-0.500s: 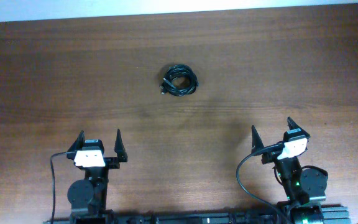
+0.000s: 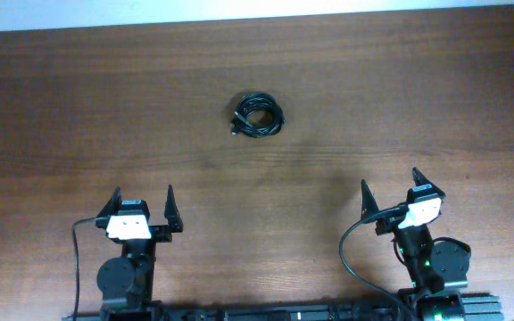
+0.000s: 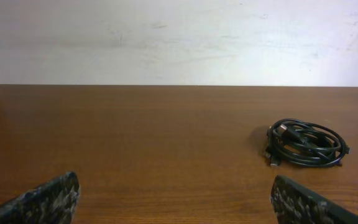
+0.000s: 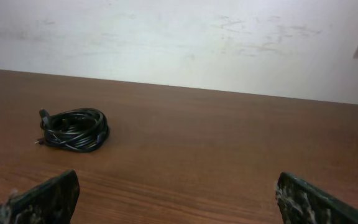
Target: Untangle cables
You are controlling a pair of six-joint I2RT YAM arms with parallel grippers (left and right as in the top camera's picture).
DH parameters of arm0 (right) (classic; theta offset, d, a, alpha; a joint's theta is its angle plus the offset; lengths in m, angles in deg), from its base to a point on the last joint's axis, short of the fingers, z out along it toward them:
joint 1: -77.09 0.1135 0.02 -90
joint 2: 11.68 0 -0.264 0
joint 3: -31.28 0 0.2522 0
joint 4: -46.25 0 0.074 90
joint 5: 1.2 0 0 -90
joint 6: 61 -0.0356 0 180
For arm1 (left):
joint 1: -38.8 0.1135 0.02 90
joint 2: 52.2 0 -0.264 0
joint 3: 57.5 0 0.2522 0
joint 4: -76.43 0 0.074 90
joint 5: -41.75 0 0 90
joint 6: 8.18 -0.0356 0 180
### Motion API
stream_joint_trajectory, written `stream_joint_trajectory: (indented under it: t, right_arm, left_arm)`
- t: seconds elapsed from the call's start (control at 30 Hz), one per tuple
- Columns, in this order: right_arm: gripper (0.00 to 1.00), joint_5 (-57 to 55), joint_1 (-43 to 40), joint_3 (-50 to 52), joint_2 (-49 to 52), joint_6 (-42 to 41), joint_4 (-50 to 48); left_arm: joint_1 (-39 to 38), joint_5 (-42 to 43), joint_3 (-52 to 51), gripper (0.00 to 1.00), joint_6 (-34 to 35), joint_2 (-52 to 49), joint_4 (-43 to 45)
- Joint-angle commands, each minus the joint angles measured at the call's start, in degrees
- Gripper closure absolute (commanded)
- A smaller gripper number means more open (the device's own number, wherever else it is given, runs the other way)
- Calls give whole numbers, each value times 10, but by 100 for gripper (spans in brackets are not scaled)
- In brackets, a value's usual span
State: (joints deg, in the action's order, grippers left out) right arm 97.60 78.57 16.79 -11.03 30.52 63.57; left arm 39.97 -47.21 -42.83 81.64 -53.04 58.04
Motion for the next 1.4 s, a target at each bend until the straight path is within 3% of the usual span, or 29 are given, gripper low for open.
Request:
stream_joint_trajectory:
  t: [0.0, 0.43, 0.5, 0.53, 0.57, 0.6, 0.63, 0.7, 0.73, 0.77, 0.83, 0.9, 0.97, 1.07, 1.17, 1.23, 1.3, 1.37]
  right_arm:
    - [2, -5, -4, 4, -3, -2, 3]
    - [2, -3, -4, 4, -3, -3, 0]
    - [2, 117, -3, 4, -3, -94, -9]
    - [2, 201, -3, 4, -3, -165, -11]
    - [2, 336, -3, 4, -3, -299, -12]
    - [2, 376, -3, 4, -3, -403, -25]
    - [2, 375, -3, 4, -3, -447, -25]
    - [2, 339, -4, 4, -3, -460, -87]
    - [2, 337, -4, 4, -3, -459, -184]
    - [2, 316, -4, 0, -3, -459, -255]
    - [2, 237, -12, -55, -3, -401, -275]
    - [2, 181, -35, -159, 7, -308, -177]
    - [2, 168, -54, -292, 44, -190, -32]
    - [2, 168, -58, -485, 159, -64, 179]
    - [2, 185, -57, -633, 295, -49, 335]
    - [2, 232, -56, -715, 389, -49, 443]
    - [2, 301, -56, -793, 501, -49, 558]
    - [2, 398, -56, -810, 569, -54, 588]
  left_arm:
    - [4, -8, -4, 1, 6, 5, -1]
    - [4, -8, -4, 1, 6, 5, -1]
    - [4, 15, -4, 1, 21, 5, 12]
    - [3, 78, -3, 1, 43, 5, 9]
    - [3, 146, -3, 1, 49, 5, 31]
    - [3, 223, -3, 1, 49, 5, 73]
    - [3, 247, -3, 1, 49, 5, 98]
    - [4, 252, -3, 1, 49, 5, 206]
    - [4, 250, 1, 1, 48, 5, 260]
    - [4, 244, 17, 1, 44, 5, 287]
    - [4, 231, 72, 1, 6, -1, 266]
    - [4, 227, 148, 1, -40, -14, 211]
    - [4, 182, 253, 1, -45, -55, 92]
    - [4, 181, 395, 1, -73, -184, -36]
    - [4, 250, 543, 1, -94, -351, -137]
    - [4, 357, 665, 1, -118, -487, -259]
    - [4, 393, 774, 1, -121, -614, -407]
    - [4, 433, 814, 1, -84, -695, -469]
